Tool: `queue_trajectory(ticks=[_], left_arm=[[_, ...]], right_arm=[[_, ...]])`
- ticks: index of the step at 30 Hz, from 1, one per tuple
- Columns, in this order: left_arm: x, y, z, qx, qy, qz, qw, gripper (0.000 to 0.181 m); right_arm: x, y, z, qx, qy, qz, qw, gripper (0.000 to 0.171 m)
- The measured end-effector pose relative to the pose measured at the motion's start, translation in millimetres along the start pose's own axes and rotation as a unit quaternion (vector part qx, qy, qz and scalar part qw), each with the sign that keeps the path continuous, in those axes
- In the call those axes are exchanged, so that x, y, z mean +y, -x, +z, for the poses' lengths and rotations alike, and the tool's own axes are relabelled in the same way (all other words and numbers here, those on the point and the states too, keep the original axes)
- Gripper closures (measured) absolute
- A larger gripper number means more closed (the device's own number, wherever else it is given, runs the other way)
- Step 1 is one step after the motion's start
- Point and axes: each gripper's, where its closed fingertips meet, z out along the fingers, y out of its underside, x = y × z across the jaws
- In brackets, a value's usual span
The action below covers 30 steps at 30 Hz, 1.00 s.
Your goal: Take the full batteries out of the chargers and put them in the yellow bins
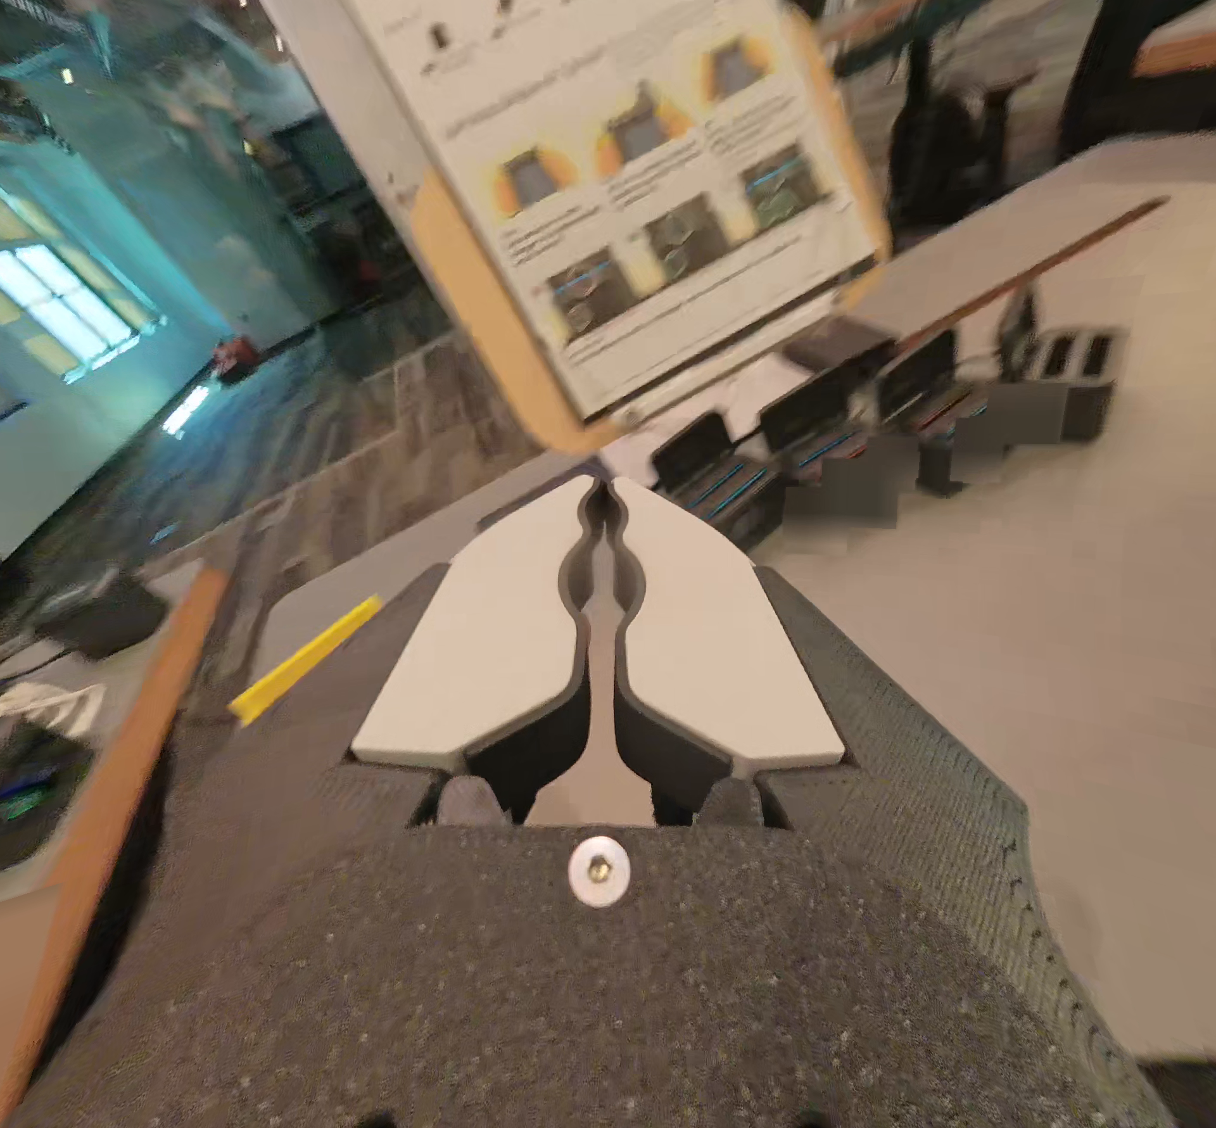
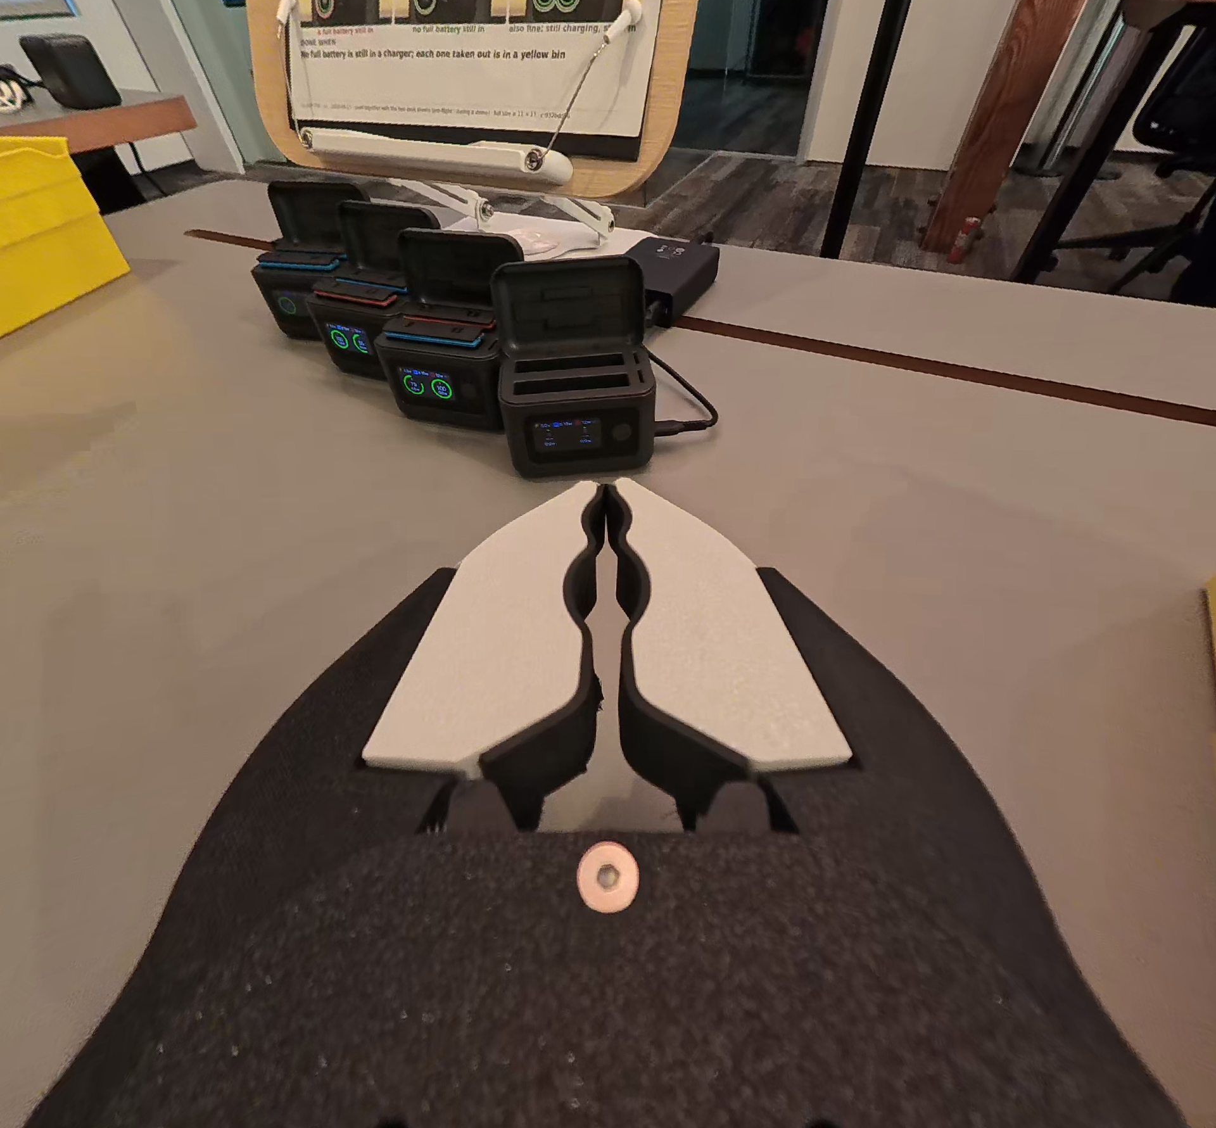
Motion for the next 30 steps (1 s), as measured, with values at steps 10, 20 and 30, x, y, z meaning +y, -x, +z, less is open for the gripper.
queue_trajectory(ticks=[10,20,30], left_arm=[[121,130,-16,0.106,0.315,0.167,0.928,0.152],[204,132,-21,0.235,0.508,0.236,0.794,0.116],[219,133,-20,0.259,0.544,0.289,0.744,0.119]], right_arm=[[1,15,1,-0.035,0.007,-0.023,0.999,0.171],[12,38,5,-0.090,0.033,-0.043,0.994,0.171],[18,41,7,-0.103,0.045,-0.044,0.993,0.171]])
